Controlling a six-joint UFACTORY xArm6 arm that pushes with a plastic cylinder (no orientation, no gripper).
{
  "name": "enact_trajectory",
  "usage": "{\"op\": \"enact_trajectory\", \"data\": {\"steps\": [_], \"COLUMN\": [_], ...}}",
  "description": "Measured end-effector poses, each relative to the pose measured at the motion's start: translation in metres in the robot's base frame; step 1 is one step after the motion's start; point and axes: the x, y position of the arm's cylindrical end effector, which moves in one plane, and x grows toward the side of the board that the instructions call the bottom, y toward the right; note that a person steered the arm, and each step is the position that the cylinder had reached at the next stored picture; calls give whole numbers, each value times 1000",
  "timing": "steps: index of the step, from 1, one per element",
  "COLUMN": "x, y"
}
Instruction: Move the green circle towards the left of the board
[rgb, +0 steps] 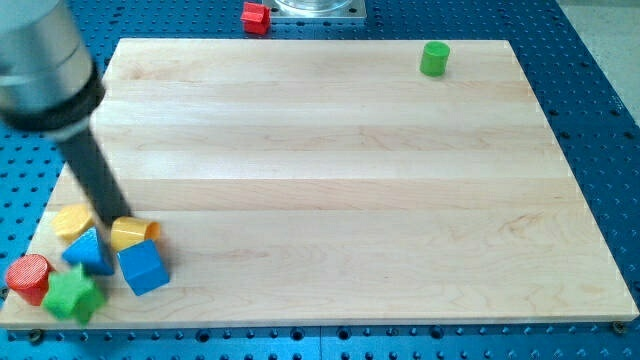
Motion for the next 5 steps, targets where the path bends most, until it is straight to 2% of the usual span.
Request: {"op": "enact_trajectory", "data": {"steps": [1,2,3,4,5], "x": [-58,-143,-158,-185,-272], "y": [7,106,229,386,486]}}
